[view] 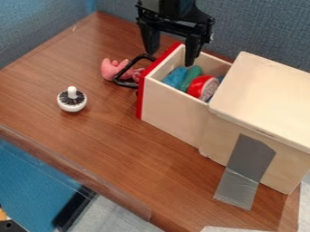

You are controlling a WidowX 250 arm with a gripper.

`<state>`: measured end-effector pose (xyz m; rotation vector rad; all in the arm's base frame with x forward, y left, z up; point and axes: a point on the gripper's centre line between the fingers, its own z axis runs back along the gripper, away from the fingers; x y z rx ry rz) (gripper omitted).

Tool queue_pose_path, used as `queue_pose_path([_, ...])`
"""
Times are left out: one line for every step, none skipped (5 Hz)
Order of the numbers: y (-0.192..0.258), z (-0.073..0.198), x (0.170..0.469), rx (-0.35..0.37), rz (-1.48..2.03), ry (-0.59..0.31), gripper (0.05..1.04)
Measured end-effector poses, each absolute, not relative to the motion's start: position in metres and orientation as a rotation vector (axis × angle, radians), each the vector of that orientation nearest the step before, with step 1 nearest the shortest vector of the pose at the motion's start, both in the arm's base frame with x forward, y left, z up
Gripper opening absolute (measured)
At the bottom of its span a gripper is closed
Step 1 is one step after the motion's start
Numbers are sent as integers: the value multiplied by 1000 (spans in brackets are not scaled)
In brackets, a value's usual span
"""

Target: Closed the drawer

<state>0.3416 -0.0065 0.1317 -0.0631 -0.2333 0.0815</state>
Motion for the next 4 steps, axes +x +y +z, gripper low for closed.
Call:
queue_pose_path([-7,121,342,-64,91,-204,999])
queue_pose_path([25,116,343,-58,215,-192,999])
queue_pose_path([43,112,348,-70,251,-188,999])
queue_pose_path([68,109,353,-67,318,-191,999])
